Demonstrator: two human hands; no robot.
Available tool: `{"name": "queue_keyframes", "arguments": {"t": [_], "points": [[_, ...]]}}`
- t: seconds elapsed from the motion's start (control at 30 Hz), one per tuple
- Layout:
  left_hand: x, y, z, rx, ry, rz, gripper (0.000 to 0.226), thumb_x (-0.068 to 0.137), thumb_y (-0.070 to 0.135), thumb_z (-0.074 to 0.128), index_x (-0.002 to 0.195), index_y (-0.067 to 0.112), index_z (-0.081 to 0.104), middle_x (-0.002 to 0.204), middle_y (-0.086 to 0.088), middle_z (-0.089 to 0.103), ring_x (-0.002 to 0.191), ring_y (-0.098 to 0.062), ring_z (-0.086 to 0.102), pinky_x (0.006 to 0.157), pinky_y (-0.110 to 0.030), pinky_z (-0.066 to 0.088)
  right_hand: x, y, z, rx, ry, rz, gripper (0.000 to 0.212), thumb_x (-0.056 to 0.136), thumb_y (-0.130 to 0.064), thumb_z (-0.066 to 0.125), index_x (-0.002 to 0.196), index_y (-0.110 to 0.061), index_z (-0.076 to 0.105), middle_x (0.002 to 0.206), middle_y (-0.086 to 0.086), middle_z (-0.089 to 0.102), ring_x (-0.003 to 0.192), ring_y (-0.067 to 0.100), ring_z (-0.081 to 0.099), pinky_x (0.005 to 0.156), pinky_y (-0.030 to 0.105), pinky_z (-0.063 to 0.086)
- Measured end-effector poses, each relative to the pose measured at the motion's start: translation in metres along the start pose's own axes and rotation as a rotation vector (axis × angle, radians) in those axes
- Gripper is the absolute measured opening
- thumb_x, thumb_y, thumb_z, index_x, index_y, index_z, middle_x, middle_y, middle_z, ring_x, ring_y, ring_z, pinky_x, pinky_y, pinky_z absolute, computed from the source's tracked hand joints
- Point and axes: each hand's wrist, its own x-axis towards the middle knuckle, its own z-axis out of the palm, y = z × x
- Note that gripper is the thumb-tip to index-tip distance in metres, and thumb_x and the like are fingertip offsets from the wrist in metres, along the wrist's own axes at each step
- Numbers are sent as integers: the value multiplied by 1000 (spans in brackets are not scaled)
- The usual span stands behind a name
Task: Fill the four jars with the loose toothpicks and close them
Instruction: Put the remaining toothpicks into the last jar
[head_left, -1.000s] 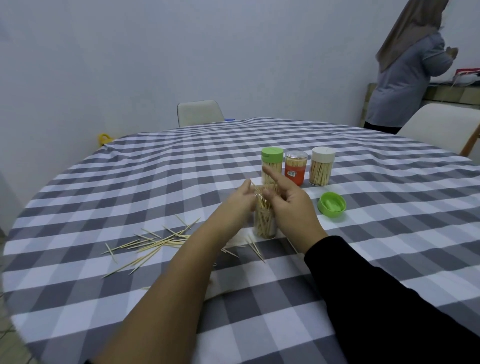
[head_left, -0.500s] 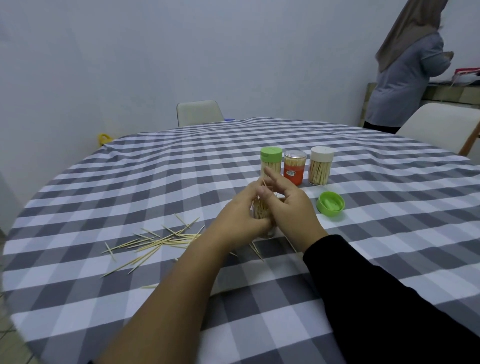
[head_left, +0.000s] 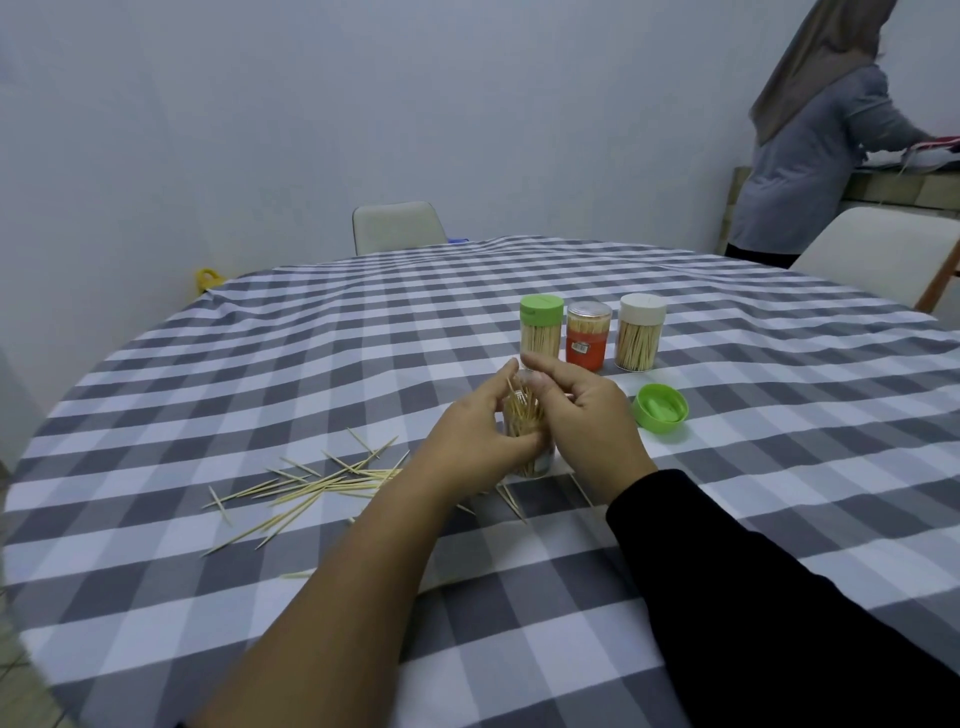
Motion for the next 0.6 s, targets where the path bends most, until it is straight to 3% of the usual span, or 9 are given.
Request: {"name": "queue_keyframes", "arguments": {"t": [0.07, 0.17, 0.23, 0.33, 0.43, 0.5, 0.6], "points": [[-1, 0, 0, 21, 0, 20, 80, 80, 25, 70, 144, 44, 26, 135, 12, 52, 100, 9, 51, 65, 0, 39, -1, 0, 1, -32, -5, -9, 23, 91, -22, 59, 112, -23, 69, 110, -5, 68, 104, 8, 62, 94, 38, 51], [-1, 2, 2, 19, -24, 33, 93, 78, 19, 72, 148, 42, 14, 144, 12, 41, 119, 0, 42, 63, 3, 37, -1, 1, 1, -62, 10, -43, 10, 88, -22, 64, 94, -24, 71, 94, -4, 69, 91, 13, 64, 84, 43, 53], [-1, 2, 4, 16, -14, 47, 96, 78, 21, 72, 148, 42, 12, 146, 13, 38, 114, 3, 39, 66, 3, 38, 0, 2, 1, -59, 25, -43, 6, 87, -21, 64, 84, -24, 68, 84, -4, 68, 83, 16, 65, 79, 45, 55], [0, 0, 6, 35, 35, 55, 99, 78, 27, 73, 148, 44, 6, 149, 15, 35, 119, -1, 44, 82, -11, 40, 1, 3, -1, -27, 60, -20, 14, 89, -19, 62, 94, -32, 62, 83, -1, 68, 81, 15, 67, 76, 45, 56], [0, -1, 8, 73, 61, 84, 96, 79, 28, 72, 148, 45, 8, 143, 14, 44, 111, 2, 46, 77, -4, 35, 0, 1, -2, -22, 65, -13, 29, 91, -16, 58, 105, -39, 64, 91, -7, 70, 87, 10, 67, 81, 39, 56], [0, -1, 8, 112, 60, 101, 88, 81, 28, 71, 149, 40, 16, 141, 12, 47, 109, 3, 44, 76, -2, 33, 0, -1, -2, -42, 73, -2, 26, 93, -16, 55, 112, -29, 69, 103, -11, 70, 97, 4, 64, 88, 30, 53], [1, -1, 6, 176, 51, 149, 75, 84, 27, 69, 147, 31, 29, 149, 15, 37, 129, -2, 39, 94, -8, 31, -1, -4, -4, -143, 100, 12, 25, 97, -25, 50, 106, -17, 72, 102, -3, 71, 95, 8, 63, 84, 26, 50]]}}
